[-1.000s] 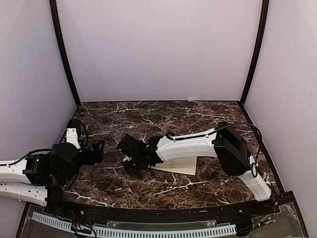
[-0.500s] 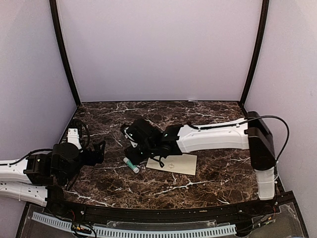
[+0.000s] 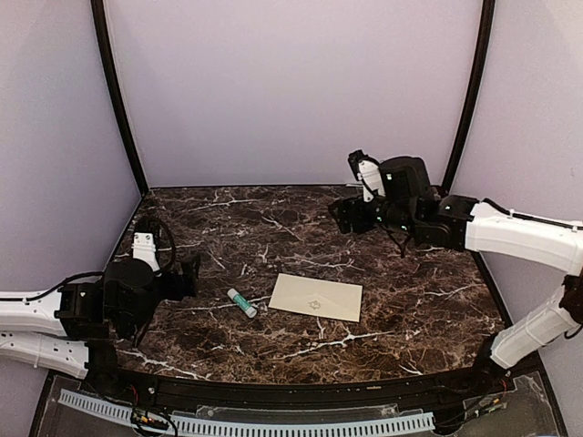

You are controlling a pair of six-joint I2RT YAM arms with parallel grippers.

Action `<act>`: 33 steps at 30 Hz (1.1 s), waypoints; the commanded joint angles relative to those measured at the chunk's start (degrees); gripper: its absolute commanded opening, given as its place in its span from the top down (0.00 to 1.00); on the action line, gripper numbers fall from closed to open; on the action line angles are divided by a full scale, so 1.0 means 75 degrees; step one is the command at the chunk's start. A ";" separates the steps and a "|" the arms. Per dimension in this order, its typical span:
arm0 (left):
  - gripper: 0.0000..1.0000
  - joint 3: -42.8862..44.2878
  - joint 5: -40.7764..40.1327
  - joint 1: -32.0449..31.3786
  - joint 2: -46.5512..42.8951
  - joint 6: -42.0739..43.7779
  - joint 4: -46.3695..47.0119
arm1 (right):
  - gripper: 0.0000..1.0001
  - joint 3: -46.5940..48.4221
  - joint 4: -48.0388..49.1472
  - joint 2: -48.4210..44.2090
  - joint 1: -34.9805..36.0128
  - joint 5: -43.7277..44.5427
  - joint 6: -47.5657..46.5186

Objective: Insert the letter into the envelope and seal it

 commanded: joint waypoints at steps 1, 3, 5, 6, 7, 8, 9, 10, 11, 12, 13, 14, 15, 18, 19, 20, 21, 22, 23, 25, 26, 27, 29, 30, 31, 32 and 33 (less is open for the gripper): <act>0.01 0.0075 0.0236 0.0770 0.0416 0.1089 0.1129 | 0.13 -0.1062 0.1025 -0.1028 -0.0991 -0.0191 -0.0386; 0.01 0.0198 0.0557 0.1414 0.0685 0.1381 0.1387 | 0.02 -0.1565 0.1431 -0.1446 -0.1726 -0.0316 -0.0428; 0.01 0.0345 0.0674 0.2037 0.1002 0.1683 0.1636 | 0.01 -0.2022 0.1810 -0.1768 -0.2395 -0.0380 -0.0494; 0.01 0.0393 0.0746 0.2462 0.1210 0.1792 0.1801 | 0.01 -0.2223 0.1979 -0.1886 -0.2717 -0.0457 -0.0515; 0.01 0.0501 0.0975 0.2955 0.1321 0.1964 0.1862 | 0.01 -0.2378 0.2093 -0.1925 -0.3075 -0.0512 -0.0531; 0.01 0.0547 0.1119 0.3215 0.1548 0.2133 0.2039 | 0.01 -0.2509 0.2192 -0.1925 -0.3380 -0.0585 -0.0541; 0.01 0.0569 0.1473 0.3759 0.1660 0.2257 0.2174 | 0.01 -0.2635 0.2313 -0.1915 -0.3650 -0.0638 -0.0578; 0.01 0.0551 0.1661 0.4033 0.1893 0.2505 0.2580 | 0.01 -0.2786 0.2545 -0.1911 -0.3868 -0.0636 -0.0657; 0.01 0.0471 0.2077 0.4605 0.2014 0.2613 0.2831 | 0.01 -0.2948 0.2744 -0.1909 -0.4025 -0.0591 -0.0742; 0.01 0.0438 0.2273 0.4866 0.2295 0.2714 0.3239 | 0.02 -0.3093 0.2921 -0.1885 -0.4182 -0.0573 -0.0848; 0.01 0.0404 0.2696 0.5402 0.2438 0.2735 0.3425 | 0.01 -0.3282 0.3132 -0.1850 -0.4326 -0.0554 -0.0971; 0.01 0.0399 0.2917 0.5652 0.2747 0.2774 0.3736 | 0.01 -0.3425 0.3347 -0.1791 -0.4441 -0.0496 -0.1120; 0.01 0.0394 0.3279 0.6055 0.2910 0.2818 0.3884 | 0.01 -0.3561 0.3563 -0.1714 -0.4546 -0.0394 -0.1284; 0.01 0.0204 0.3616 0.6614 0.3569 0.3243 0.4819 | 0.01 -0.3923 0.4196 -0.1409 -0.4894 -0.0307 -0.1518; 0.01 0.0170 0.3699 0.6873 0.3678 0.3263 0.5078 | 0.01 -0.3984 0.4315 -0.1301 -0.5018 -0.0414 -0.1519; 0.01 0.0138 0.3961 0.7014 0.3877 0.3222 0.5141 | 0.01 -0.4024 0.4424 -0.1201 -0.5151 -0.0552 -0.1520; 0.01 0.0125 0.4094 0.7287 0.3973 0.3183 0.5241 | 0.01 -0.4093 0.4578 -0.1102 -0.5282 -0.0714 -0.1520; 0.01 0.0065 0.4326 0.7397 0.4136 0.3153 0.5310 | 0.01 -0.4162 0.4731 -0.1014 -0.5394 -0.0833 -0.1520; 0.01 0.0012 0.4417 0.7579 0.4196 0.3183 0.5576 | 0.01 -0.4252 0.4924 -0.0944 -0.5473 -0.0885 -0.1501; 0.01 -0.0279 0.4598 0.7721 0.4369 0.3499 0.6381 | 0.01 -0.4540 0.5403 -0.0895 -0.5652 -0.1093 -0.1513; 0.01 -0.0566 0.4733 0.7742 0.4478 0.3803 0.6730 | 0.01 -0.4722 0.5679 -0.0906 -0.5711 -0.1092 -0.1513; 0.01 -0.0731 0.4797 0.7768 0.4537 0.3971 0.7457 | 0.01 -0.4901 0.5971 -0.0944 -0.5800 -0.1101 -0.1494; 0.01 -0.1176 0.4958 0.7803 0.4759 0.4282 0.8482 | 0.01 -0.5363 0.6770 -0.1013 -0.5950 -0.1145 -0.1362; 0.01 -0.1429 0.5040 0.7850 0.4806 0.4382 0.8777 | 0.01 -0.5610 0.7221 -0.1022 -0.6021 -0.1157 -0.1286; 0.01 -0.1526 0.5085 0.7878 0.4877 0.4407 0.9278 | 0.01 -0.5891 0.7756 -0.1005 -0.6065 -0.1112 -0.1225; 0.01 -0.1692 0.5210 0.7954 0.4901 0.4469 0.9468 | 0.01 -0.6125 0.8222 -0.0983 -0.6111 -0.1128 -0.1142; 0.01 -0.1757 0.5281 0.8006 0.4948 0.4397 0.9788 | 0.01 -0.6266 0.8562 -0.0954 -0.6151 -0.1196 -0.1166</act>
